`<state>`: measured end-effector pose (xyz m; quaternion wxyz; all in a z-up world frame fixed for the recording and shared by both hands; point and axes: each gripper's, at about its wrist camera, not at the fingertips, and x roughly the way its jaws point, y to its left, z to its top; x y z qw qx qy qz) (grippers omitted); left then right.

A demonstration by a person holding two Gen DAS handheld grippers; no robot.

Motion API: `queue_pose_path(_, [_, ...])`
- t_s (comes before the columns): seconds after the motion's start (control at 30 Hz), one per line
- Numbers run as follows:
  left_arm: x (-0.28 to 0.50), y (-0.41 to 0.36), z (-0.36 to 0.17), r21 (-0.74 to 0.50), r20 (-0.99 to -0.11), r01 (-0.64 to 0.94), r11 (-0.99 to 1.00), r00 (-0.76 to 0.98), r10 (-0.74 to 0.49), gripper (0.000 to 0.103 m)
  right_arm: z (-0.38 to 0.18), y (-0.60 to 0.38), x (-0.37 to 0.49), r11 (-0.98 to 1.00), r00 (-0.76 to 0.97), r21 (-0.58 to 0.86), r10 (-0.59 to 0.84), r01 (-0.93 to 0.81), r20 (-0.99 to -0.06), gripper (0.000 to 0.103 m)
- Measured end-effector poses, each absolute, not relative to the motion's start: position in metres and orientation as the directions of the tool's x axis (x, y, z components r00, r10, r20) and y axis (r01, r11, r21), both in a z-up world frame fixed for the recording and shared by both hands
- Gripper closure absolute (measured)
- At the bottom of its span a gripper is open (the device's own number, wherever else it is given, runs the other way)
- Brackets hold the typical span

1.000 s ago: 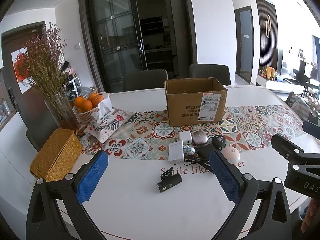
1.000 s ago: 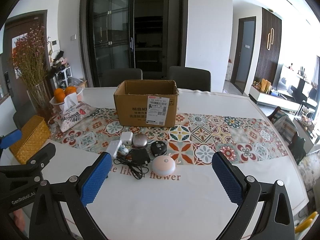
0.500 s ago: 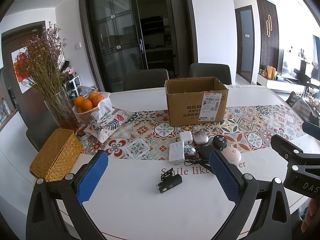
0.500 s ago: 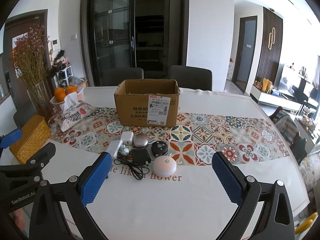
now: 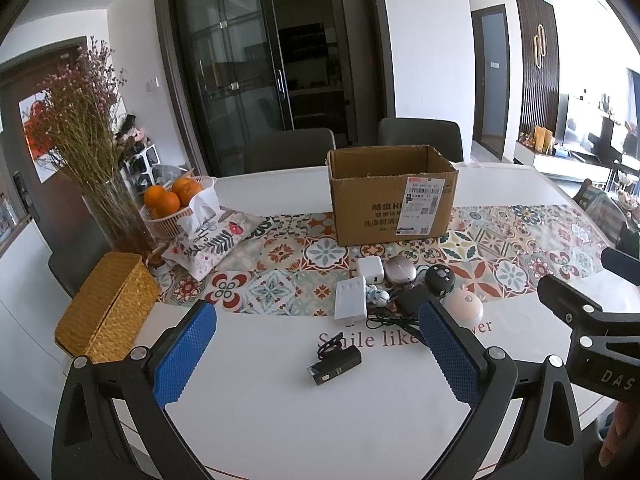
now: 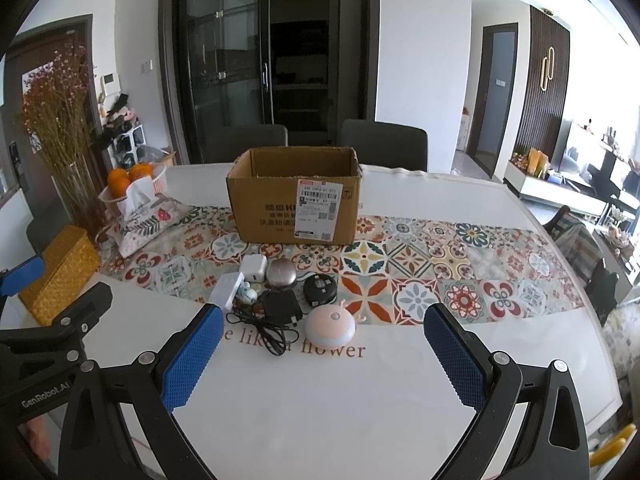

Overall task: Organize rigid objects
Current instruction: 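Grasp the black bike light with the left tool while the right tool grasps the pink round lamp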

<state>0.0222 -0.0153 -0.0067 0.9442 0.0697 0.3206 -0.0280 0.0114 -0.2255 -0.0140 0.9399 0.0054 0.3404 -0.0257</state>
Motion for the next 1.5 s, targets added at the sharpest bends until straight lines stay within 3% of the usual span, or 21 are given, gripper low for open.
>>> queue_pose_path(0.3, [0.042,-0.014,-0.037,0.082,-0.679,0.054,0.995,0.734,0.017,0.000,-0.037,-0.225,0.034,1.000,0.722,-0.012,-0.016,0.010,-0.691,0.002])
queue_pose_path(0.8, [0.083,-0.012,-0.112,0.012,-0.761,-0.150,0.989,0.640,0.107,0.000,-0.104,-0.222,0.093,0.994,0.613,0.033,0.088,-0.100,-0.785,0.002])
queue_pose_path(1.2, [0.110,-0.021,-0.172,-0.003,-0.824,-0.224,0.975,0.553,0.125,0.000,-0.145,-0.226,0.120,0.993,0.567,0.023,0.084,-0.114,-0.820,0.002])
queue_pose_path(1.5, [0.120,-0.022,-0.195,-0.004,-0.831,-0.253,0.967,0.540,0.138,0.010,-0.168,-0.221,0.127,0.991,0.541,-0.004,0.068,-0.132,-0.838,0.002])
